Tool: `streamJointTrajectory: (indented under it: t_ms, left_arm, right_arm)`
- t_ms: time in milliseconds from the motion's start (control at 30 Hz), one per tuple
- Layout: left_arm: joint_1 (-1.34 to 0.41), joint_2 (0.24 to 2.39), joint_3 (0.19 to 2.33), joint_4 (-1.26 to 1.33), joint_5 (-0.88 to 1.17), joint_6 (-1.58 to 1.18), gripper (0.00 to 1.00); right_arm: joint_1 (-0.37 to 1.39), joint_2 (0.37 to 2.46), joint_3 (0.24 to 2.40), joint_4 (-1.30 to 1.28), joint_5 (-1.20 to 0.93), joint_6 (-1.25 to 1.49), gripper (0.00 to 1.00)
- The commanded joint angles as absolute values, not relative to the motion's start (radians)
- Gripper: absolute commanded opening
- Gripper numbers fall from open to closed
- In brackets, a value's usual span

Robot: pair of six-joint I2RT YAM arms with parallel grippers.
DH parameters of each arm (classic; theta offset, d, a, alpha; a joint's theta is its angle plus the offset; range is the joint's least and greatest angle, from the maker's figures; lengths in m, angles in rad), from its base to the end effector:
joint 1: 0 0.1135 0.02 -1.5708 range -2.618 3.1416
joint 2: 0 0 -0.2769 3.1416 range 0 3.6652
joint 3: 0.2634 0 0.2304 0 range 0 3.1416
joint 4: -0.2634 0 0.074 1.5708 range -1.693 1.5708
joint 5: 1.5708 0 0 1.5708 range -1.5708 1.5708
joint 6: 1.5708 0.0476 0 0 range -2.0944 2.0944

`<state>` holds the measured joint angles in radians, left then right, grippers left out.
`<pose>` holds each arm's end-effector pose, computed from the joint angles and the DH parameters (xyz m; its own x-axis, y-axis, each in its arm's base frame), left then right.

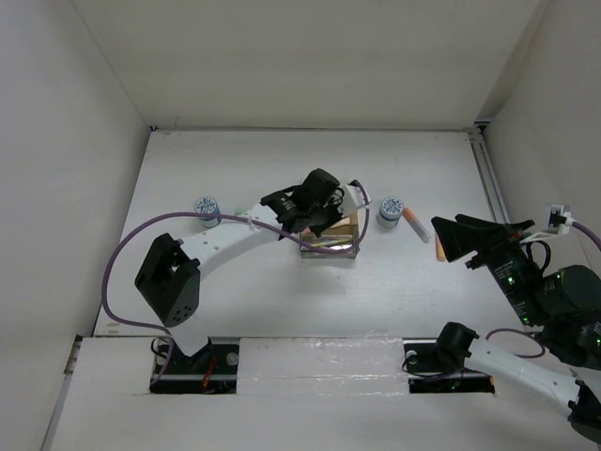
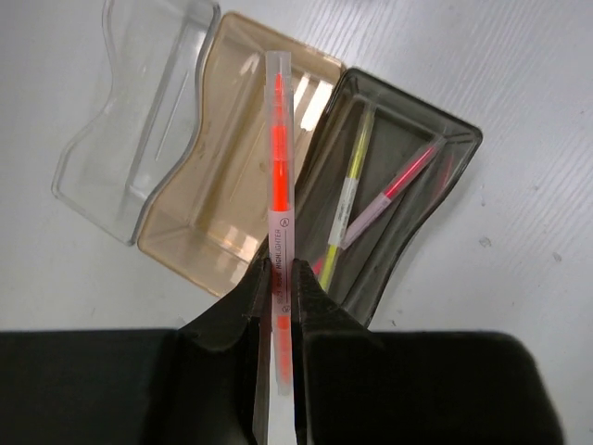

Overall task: Sort the stationery into containers
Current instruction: Place the stationery into the container

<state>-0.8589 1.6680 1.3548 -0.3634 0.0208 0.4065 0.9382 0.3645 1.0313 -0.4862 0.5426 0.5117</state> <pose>0.2421 -0.2821 0.3015 -0.0722 0.6888 -0.7213 0.8667 0.4012 0.2963 0.0269 -0.0049 0.4175 -0.0985 0.5748 -0.8123 -0.3923 0.7277 0.5626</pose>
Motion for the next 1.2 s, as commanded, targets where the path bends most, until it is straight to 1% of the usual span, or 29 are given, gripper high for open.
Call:
streamJointTrajectory:
  t_ms: [0, 100, 633, 1033, 1167]
  left_arm:
    - [-0.857, 1.64, 1.379, -0.287, 0.133, 0.477, 0.0]
    - [-0.857, 1.649, 1.37, -0.296, 0.175, 0.498, 0.0]
    - [-0.857, 1.686, 1.214, -0.201, 0.193, 0.546, 0.0]
    - [-0.848, 1.717, 1.195, -0.183, 0.184, 0.537, 0.0]
    - [-0.848, 1.717, 1.195, -0.183, 0.184, 0.537, 0.07]
  right_arm:
    - [0.948, 0.364, 1.032, -0.453, 0.558, 0.495, 1.0]
    - [0.948, 0.373, 1.032, -0.453, 0.558, 0.495, 1.0]
    - [0.948, 0.373, 1.023, -0.443, 0.549, 0.495, 1.0]
    - [0.948, 0.373, 1.023, -0.443, 0.549, 0.486, 1.0]
    - [0.948, 0.373, 1.023, -0.443, 0.549, 0.486, 1.0]
